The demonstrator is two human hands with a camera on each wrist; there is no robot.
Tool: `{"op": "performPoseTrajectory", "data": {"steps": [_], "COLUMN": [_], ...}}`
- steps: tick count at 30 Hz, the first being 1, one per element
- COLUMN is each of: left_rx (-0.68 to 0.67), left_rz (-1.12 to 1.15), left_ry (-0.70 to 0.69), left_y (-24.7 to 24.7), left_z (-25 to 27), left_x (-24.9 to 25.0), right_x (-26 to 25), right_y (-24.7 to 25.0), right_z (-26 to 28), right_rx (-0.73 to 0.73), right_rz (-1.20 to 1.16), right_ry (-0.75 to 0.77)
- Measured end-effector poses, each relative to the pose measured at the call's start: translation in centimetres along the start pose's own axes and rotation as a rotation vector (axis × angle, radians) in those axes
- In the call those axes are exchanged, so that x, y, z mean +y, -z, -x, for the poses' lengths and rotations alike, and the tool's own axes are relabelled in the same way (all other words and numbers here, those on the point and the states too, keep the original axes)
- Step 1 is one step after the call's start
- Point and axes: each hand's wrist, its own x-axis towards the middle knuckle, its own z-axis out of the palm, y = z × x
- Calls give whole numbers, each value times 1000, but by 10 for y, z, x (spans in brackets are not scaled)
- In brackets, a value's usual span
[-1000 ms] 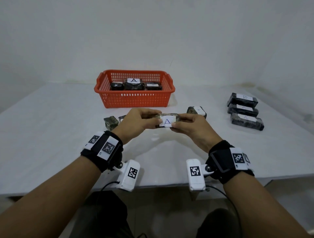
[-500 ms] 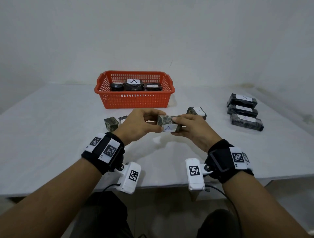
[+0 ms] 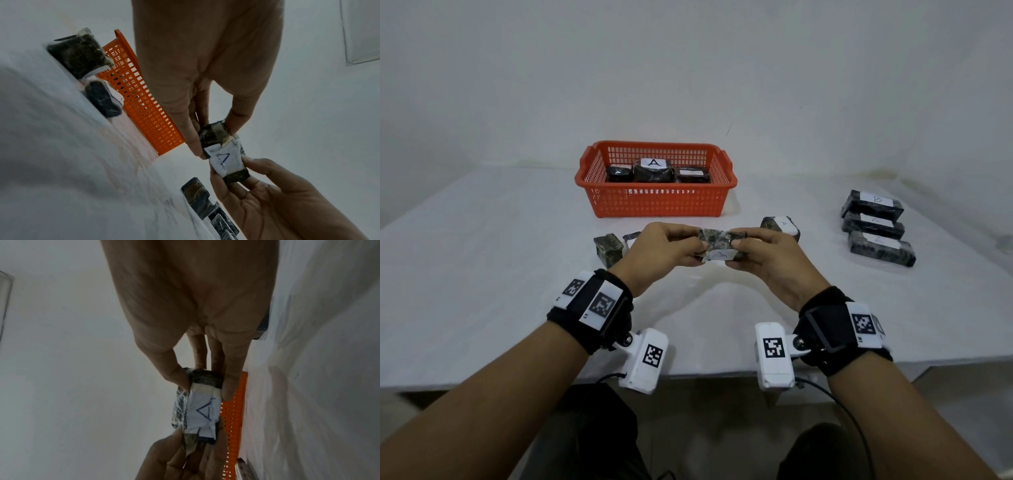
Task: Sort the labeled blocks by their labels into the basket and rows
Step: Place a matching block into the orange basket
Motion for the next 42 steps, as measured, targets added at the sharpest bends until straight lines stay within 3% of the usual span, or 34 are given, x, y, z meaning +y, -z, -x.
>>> {"op": "performPoseTrajectory", "data": {"steps": [5, 25, 29, 34, 38, 42], "left_rx": [-42, -8, 30, -48, -88, -24], "left_rz": [73, 39, -70, -118, -46, -57], "left_ry": [8, -6, -71, -106, -45, 18], "left_y": [-1, -2, -1, -2, -5, -5], "left_z": [2, 6, 7, 9, 10, 8], "left_x": [1, 5, 5, 5, 4, 1], "right_x": [0, 2, 1, 3, 7, 8], "right_y": [1, 1, 0, 2, 4, 3], "right_z": [0, 2, 3, 2, 1, 4], "right_rx": [28, 5, -18, -34, -10, -14], "right_rz": [10, 5, -50, 3, 27, 32], "right_ry": [17, 45, -62, -88, -27, -8]}}
